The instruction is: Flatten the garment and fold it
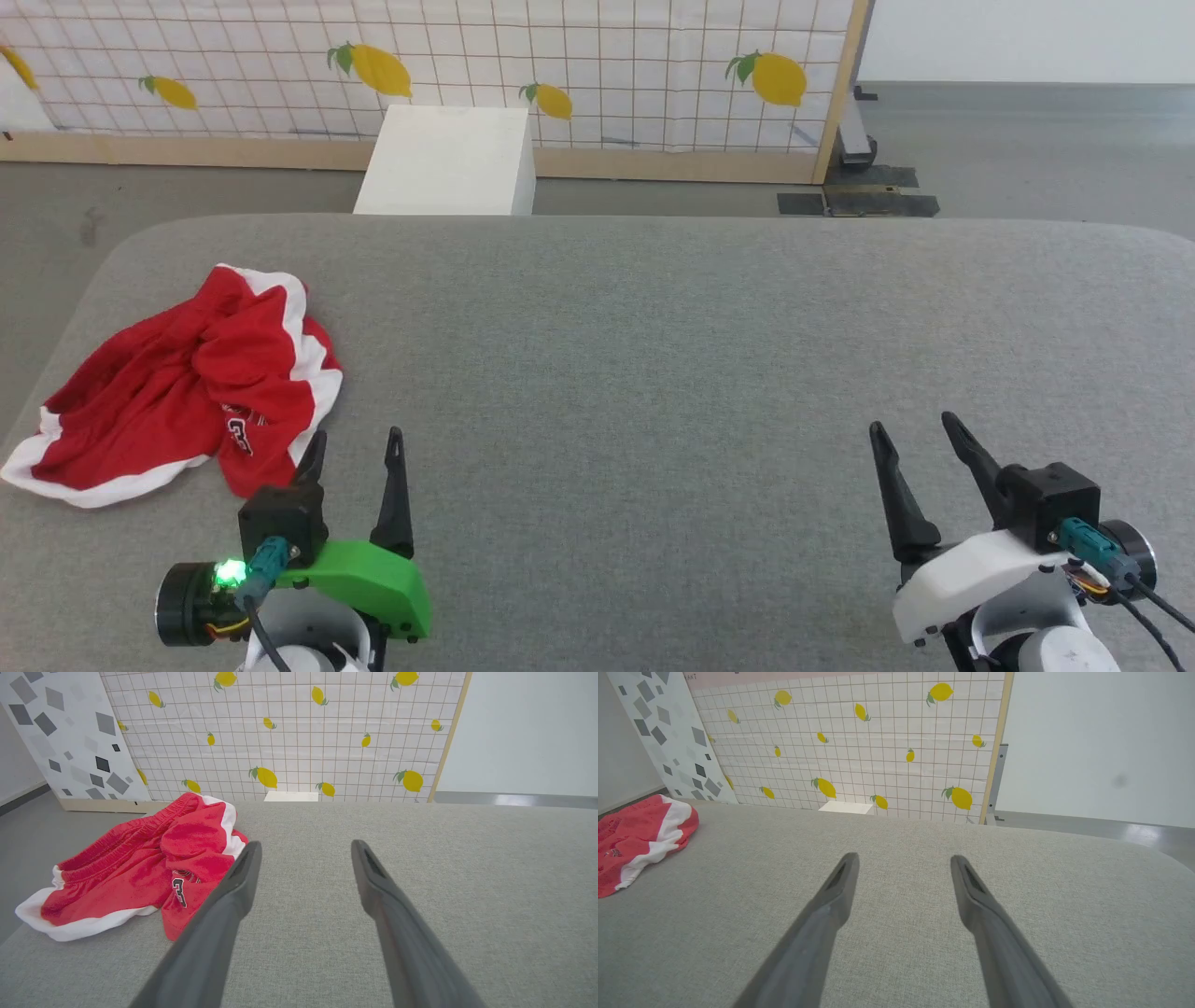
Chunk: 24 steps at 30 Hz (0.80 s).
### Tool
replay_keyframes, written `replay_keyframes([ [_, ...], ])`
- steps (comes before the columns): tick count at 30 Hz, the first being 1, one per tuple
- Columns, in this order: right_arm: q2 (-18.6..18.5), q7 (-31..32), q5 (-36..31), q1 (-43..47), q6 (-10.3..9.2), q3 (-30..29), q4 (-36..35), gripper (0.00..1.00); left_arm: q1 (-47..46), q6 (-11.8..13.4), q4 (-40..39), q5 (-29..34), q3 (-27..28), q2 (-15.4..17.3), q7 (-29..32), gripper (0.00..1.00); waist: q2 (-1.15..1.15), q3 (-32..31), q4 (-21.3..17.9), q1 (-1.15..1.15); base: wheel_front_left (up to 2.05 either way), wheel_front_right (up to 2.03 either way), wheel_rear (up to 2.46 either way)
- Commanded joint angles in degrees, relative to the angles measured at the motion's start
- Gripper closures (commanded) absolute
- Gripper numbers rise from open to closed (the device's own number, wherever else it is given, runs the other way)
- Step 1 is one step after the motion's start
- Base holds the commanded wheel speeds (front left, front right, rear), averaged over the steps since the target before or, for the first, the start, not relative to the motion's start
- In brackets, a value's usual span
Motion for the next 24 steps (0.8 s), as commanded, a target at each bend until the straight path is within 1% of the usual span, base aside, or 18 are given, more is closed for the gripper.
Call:
replay_keyframes([
  [1,0.01,-0.55,0.86,-0.35,-0.02,0.20,0.63,0.00,0.18,0.44,0.25,-1.13,-0.20,0.20,-0.57,0.00,0.00,-0.01,0.51,0.00,0.00,0.00,0.00],
  [24,0.02,-2.96,5.42,-0.88,-0.04,1.69,5.49,0.00,0.72,2.28,2.04,-4.77,-1.04,1.04,-3.14,0.00,0.00,-0.22,8.12,0.00,0.00,0.00,0.00],
])
